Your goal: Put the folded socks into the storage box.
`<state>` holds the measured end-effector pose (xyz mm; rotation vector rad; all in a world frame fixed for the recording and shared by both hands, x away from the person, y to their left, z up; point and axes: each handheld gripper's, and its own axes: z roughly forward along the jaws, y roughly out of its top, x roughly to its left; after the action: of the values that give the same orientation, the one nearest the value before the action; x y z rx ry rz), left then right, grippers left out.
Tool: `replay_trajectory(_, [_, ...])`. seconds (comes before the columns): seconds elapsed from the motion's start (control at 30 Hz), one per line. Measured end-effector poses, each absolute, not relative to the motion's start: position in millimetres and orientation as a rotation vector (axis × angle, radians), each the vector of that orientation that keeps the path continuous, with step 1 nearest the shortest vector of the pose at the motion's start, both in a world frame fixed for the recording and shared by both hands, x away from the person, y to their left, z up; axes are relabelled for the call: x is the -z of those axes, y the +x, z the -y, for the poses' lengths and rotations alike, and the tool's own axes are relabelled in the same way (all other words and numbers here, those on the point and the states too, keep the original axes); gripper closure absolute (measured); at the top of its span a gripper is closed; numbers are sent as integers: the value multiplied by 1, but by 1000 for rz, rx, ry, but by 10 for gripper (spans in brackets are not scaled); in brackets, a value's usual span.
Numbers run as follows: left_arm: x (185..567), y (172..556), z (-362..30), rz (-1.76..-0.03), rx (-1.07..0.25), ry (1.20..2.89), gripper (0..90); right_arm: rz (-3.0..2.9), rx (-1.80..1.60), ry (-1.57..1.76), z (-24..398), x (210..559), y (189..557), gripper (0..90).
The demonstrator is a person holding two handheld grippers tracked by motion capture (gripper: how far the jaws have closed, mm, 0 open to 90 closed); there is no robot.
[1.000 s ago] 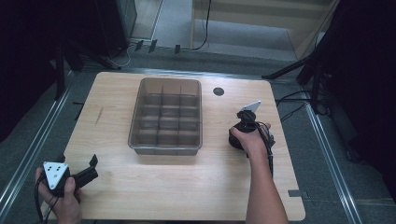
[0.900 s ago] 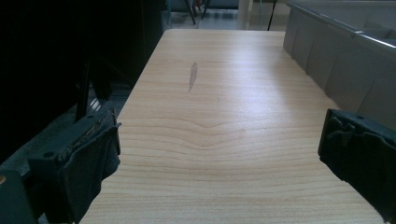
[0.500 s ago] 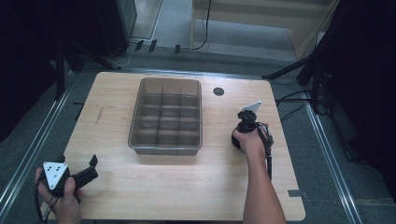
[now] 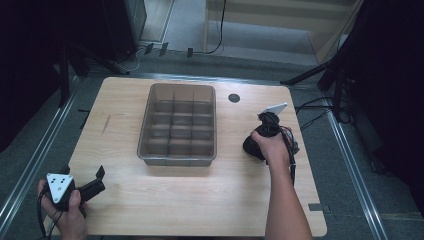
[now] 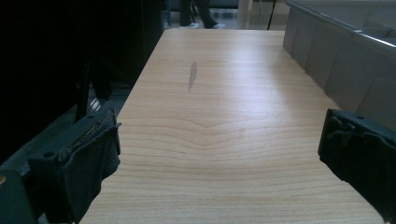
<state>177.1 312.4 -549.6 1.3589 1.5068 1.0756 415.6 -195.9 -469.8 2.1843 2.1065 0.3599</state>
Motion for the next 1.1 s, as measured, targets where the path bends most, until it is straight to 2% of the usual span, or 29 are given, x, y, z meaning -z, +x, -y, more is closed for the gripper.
replay_trajectory(0.2, [550,177,-313,-1507,-1075,1358,0,-2109,-325,2202,184,482,420,407])
replay_trajectory(0.43, [550,177,-313,-1508,-1075,1354,0,-2091,-253,2195,177,496,423,391])
replay_trajectory(0.6, [550,177,-312,-1510,-1075,1359,0,-2049,-171,2134,169,502,423,485])
replay_trajectory(0.7, [550,177,-312,-1511,-1074,1358,0,-2016,-128,2105,167,501,422,632])
replay_trajectory(0.8, [550,177,-312,-1511,-1074,1360,0,-2014,-110,2053,168,502,419,738])
replay_trajectory(0.93, [550,177,-312,-1510,-1074,1360,0,-2014,-131,2078,173,498,419,752])
replay_trajectory(1.1, [550,178,-312,-1511,-1078,1360,0,-2029,-228,2091,177,476,418,753])
